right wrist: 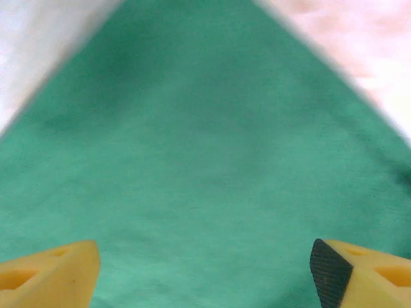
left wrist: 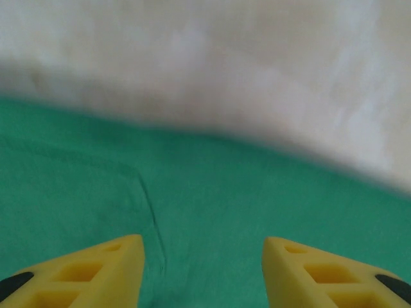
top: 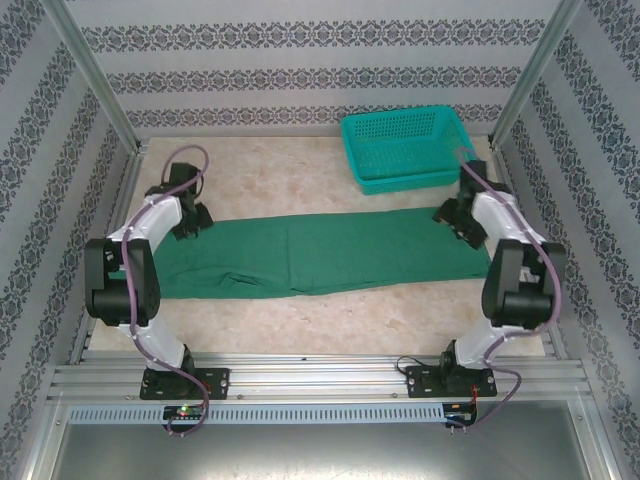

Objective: Roll up the long pants

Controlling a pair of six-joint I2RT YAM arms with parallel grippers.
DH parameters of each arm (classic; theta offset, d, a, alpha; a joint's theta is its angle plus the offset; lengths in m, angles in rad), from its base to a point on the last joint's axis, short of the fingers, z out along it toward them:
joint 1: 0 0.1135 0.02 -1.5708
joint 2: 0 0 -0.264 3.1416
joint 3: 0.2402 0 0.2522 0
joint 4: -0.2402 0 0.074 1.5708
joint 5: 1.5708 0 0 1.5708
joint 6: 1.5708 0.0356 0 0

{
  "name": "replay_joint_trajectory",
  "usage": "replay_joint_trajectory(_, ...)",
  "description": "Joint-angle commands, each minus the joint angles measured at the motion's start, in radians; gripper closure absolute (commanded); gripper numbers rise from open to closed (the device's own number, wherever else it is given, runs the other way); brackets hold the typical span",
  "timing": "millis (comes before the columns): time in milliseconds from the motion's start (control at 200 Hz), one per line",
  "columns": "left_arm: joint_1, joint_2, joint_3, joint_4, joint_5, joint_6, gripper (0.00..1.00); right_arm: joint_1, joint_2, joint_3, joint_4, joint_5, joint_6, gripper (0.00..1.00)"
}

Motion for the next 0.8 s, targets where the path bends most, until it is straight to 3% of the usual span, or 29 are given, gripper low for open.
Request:
replay_joint_trajectory(0,-0.012,0.023,-0.114,0.022,0.054,-0.030,0.48,-0.077,-0.067,-0.058,-0.069,-0.006,-0.032,0.11)
replay_joint_trajectory(145,-0.014,0.104,-0.120,0.085,0.116,-0.029,0.48,-0.142,-0.092,-0.119,-0.060,-0.030,-0.042,0.02)
replay_joint_trajectory(415,-0.107,0.294,0.090,0.037,0.127,0.028,0.48,-0.176,-0.014,-0.183,0.011,-0.061,-0.017,0.02)
replay_joint_trajectory(664,-0.145,0.219,0.030,0.013,0.097,0.005,0.48,-0.205,0.046,-0.211,0.039,-0.041,-0.025,0.04)
replay_joint_trajectory(794,-0.141,0.135,-0.015,-0.017,0.032,-0.021,0.46,-0.212,0.051,-0.212,0.046,-0.035,-0.034,0.10)
